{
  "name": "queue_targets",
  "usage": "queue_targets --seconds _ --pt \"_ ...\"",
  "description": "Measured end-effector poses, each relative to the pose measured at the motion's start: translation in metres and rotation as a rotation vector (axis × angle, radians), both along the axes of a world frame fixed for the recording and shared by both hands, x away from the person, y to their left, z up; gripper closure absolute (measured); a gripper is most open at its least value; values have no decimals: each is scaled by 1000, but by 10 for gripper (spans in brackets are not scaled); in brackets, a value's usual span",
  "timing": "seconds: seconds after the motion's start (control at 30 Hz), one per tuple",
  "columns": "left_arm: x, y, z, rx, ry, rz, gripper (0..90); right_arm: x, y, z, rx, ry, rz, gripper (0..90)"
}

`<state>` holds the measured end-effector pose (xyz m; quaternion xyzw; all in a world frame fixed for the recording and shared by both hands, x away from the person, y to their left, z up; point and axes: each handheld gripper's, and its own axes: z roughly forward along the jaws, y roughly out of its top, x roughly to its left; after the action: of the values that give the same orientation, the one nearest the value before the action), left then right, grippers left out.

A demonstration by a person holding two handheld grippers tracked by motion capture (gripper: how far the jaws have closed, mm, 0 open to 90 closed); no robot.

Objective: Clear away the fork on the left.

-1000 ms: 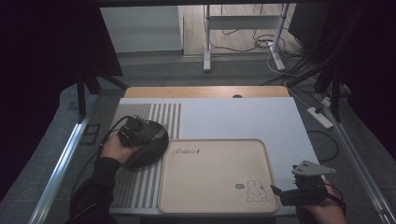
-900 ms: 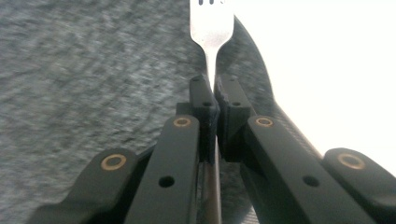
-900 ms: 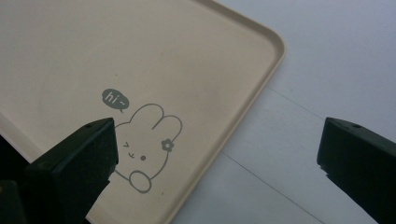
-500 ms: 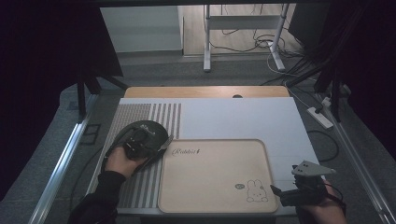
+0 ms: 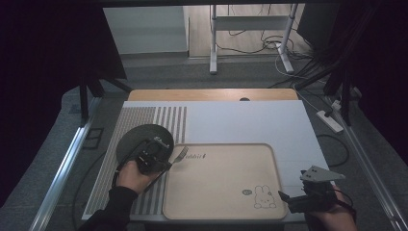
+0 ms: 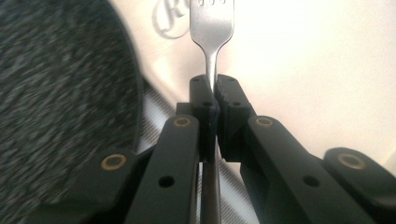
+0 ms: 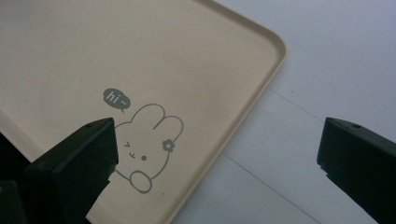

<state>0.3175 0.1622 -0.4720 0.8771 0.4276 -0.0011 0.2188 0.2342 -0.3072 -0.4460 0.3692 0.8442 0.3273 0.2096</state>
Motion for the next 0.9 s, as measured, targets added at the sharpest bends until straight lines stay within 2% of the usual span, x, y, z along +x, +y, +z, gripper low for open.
queue_targets --seconds 0.4,0.5,0.67,0.77,0.9 --pt "2 -44 -2 -19 9 -30 863 0 0 0 -3 1 2 0" --pt "1 -54 -5 -28 21 -34 862 0 0 0 -4 0 2 0" --pt "-4 -66 -11 -8 38 -43 862 0 0 0 -4 1 3 0" --pt "-7 -68 -16 10 48 -21 862 0 1 0 -4 -1 5 0" --pt "-11 -73 -26 26 71 -17 861 0 1 -1 -6 0 10 0"
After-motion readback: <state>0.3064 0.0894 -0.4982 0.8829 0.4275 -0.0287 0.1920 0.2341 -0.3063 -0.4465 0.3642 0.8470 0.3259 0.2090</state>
